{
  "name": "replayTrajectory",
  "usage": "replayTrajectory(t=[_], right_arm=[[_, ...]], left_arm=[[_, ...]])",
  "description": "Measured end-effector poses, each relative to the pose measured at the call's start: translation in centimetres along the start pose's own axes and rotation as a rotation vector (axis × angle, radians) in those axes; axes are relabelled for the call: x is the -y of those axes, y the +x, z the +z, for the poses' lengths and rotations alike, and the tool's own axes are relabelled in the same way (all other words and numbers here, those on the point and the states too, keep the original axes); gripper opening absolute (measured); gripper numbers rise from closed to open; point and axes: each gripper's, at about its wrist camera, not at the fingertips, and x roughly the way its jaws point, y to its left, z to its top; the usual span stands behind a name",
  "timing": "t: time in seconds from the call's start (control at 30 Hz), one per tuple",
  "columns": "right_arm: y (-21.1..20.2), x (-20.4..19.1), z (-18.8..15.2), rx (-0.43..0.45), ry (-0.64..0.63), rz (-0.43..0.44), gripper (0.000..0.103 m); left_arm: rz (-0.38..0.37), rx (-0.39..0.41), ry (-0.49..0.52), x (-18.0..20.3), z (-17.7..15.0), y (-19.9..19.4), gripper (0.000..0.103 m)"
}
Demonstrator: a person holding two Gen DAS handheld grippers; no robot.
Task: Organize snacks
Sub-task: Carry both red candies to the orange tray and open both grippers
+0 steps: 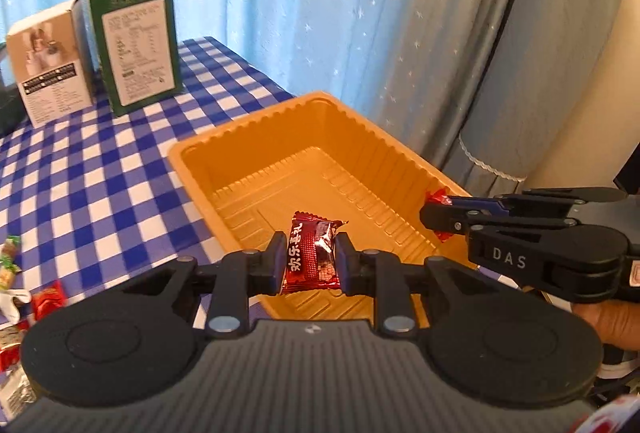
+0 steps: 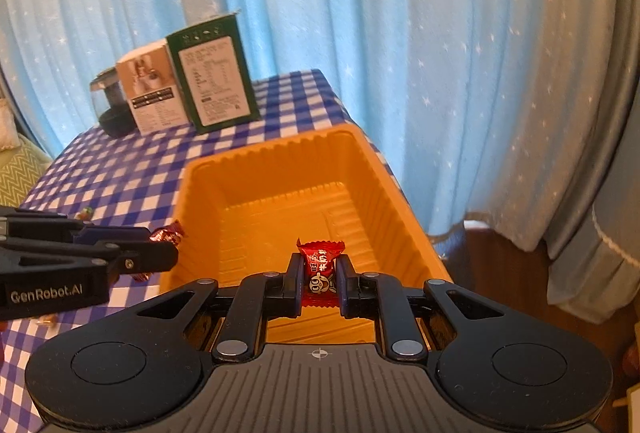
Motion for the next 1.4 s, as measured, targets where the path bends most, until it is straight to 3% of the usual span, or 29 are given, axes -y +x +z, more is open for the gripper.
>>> replayTrajectory(t=[0.07,0.13,0.63,0.67,0.73,0.77,0.8,1.07,1.4], right_arm=[[0.3,0.3,0.1,-0.003,0.008,0.002,0.017],[0.6,0.5,0.1,-0.005,0.015,0.004,0.017],[1.1,0.5,0.2,-0.008,0.038,0.052,0.017],[1.1,0.5,0.2,-0.012,0.044,0.065,0.019],[1.0,0.7,0.3,-0.008,0.069,0.076,0.037],[0.7,0.9,0.3,0.001,0.08,0.075,0.055],[0.4,0.9,0.2,0.012,0.087,0.071,0.06],[-2.4,-0.2,0.3,0.013,0.08,0.036,0.06],[-7.1,-5.9,-0.7,0.021,0.015,0.037,0.06]], left_arm=[[-0.001,0.003,0.014,0.3,-0.1,0.8,0.025],[0.013,-0.002,0.029,0.7,-0.3,1.3,0.04],[0.051,0.012,-0.014,-0.6,-1.2,0.0,0.043],[0.051,0.012,-0.012,-0.7,-1.3,-0.1,0.045],[0.052,0.016,-0.007,-0.6,-1.5,-0.5,0.053],[0.054,0.019,-0.002,-0.6,-1.6,-0.7,0.054],[0.058,0.022,0.002,-0.7,-1.7,-1.0,0.054],[0.083,0.057,-0.03,-1.4,-2.7,-4.2,0.062],[0.135,0.103,-0.08,-3.1,-4.8,-10.4,0.073]])
